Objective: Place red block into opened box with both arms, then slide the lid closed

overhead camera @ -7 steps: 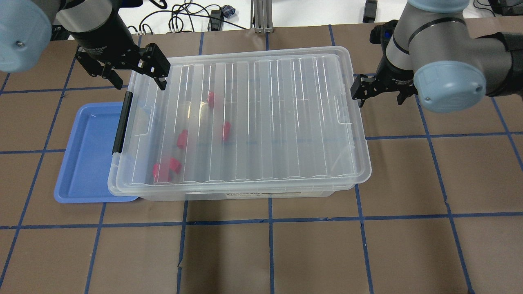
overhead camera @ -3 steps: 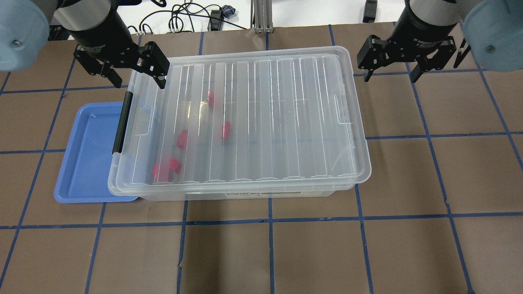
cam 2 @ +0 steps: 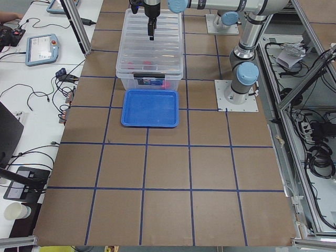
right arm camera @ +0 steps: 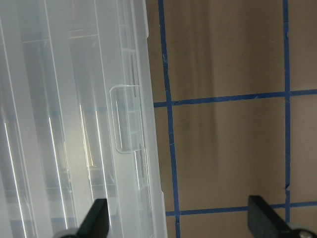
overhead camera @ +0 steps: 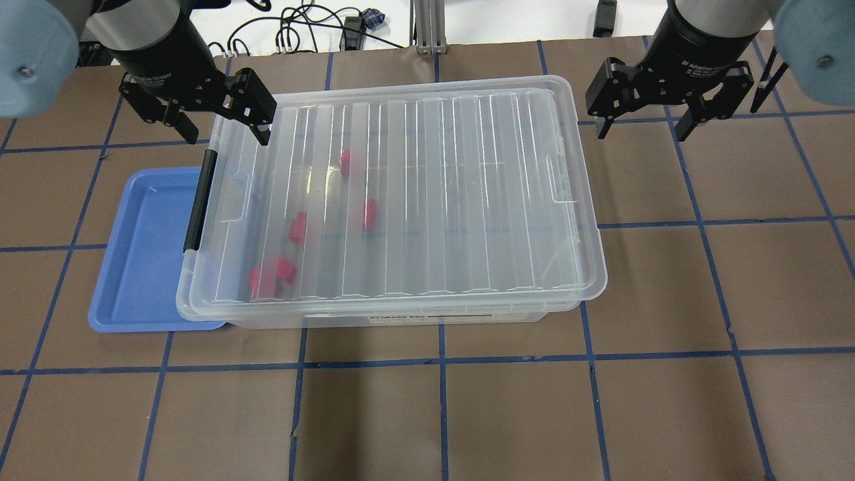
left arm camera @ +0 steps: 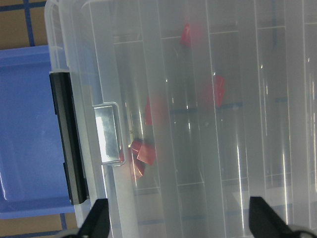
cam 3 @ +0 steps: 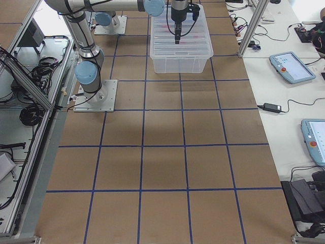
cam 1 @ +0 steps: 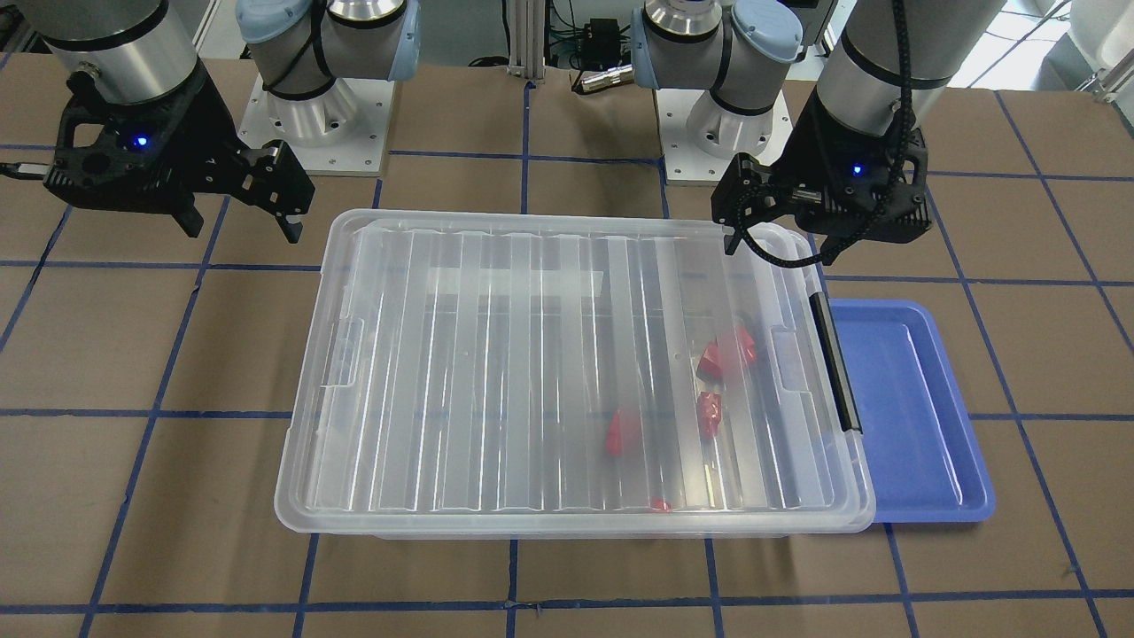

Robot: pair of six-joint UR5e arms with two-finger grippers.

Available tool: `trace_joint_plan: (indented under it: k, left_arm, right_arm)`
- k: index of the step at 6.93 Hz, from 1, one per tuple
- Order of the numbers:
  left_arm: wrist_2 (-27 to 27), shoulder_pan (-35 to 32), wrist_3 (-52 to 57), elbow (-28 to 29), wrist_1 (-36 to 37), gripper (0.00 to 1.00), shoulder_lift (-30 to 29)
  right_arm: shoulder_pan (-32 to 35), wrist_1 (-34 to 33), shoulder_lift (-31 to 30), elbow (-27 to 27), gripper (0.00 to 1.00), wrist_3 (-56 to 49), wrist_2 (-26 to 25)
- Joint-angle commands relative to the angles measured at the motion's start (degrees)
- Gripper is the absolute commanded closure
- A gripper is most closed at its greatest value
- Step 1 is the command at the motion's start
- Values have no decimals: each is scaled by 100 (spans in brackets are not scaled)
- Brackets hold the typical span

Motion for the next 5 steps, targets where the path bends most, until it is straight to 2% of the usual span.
trace_joint_plan:
  k: [1, 5]
  left_arm:
    - [36, -24, -3, 23, -9, 0, -12]
    - [1, -24, -3, 23, -26, 0, -30]
  right_arm:
    - [-8, 27, 11, 3, 0, 1, -9]
    - [-8, 62, -15, -6, 0, -16, 0]
